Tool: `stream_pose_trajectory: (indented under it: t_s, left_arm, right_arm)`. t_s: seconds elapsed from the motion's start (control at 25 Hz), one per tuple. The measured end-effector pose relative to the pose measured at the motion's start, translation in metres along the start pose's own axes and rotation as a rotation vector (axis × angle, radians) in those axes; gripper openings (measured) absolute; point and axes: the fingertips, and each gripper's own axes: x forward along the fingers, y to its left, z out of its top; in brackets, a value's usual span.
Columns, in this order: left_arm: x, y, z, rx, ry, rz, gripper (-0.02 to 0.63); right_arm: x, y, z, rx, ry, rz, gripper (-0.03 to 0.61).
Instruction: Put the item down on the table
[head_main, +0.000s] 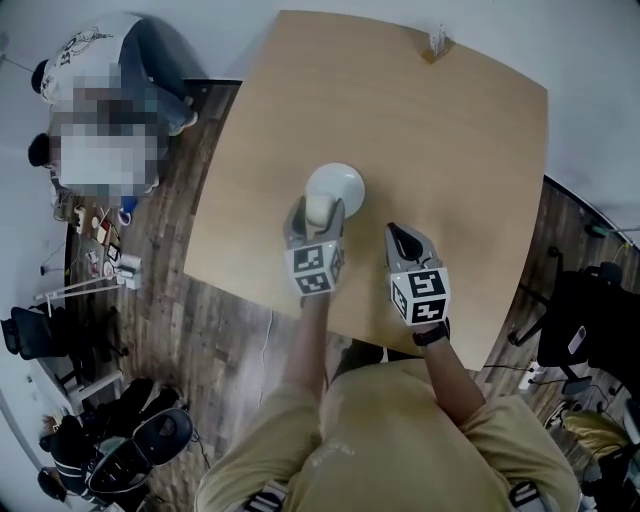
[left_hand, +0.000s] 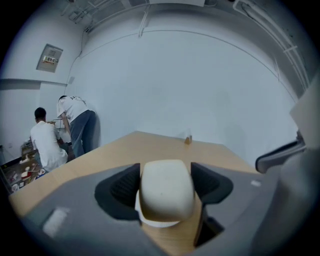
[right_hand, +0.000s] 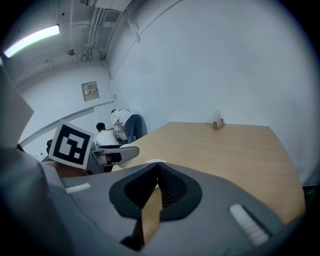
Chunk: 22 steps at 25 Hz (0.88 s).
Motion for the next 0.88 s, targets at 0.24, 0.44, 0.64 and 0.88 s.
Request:
stream_pose_trajectory:
  t_s: [0.24,0.44,0.64,0.88]
  left_arm:
    - [0.054,0.013,-0.034,0.011,0.063,0.022,0.316]
    - [0.088,0.01,-0.057,0.039,0.105,0.021,0.316]
    - [0.111,0.002,-0.078,0.089,0.154,0.036,0.316]
    - [0.119,0.0,-0.086,0.141,0.224,0.047,0.319]
  right_arm:
    - [0.021,-0.02,-0.021,0.025,0.052,-0.012,0.006]
    - [0.029,-0.038,-0.032,0.035,0.079,-0.015,0.006]
    - [0.034,-0.053,-0.04,0.053,0.088,-0.017,0.006]
    - [0.037,-0.055,-0.041,0.069,0.092,-0.011,0.006]
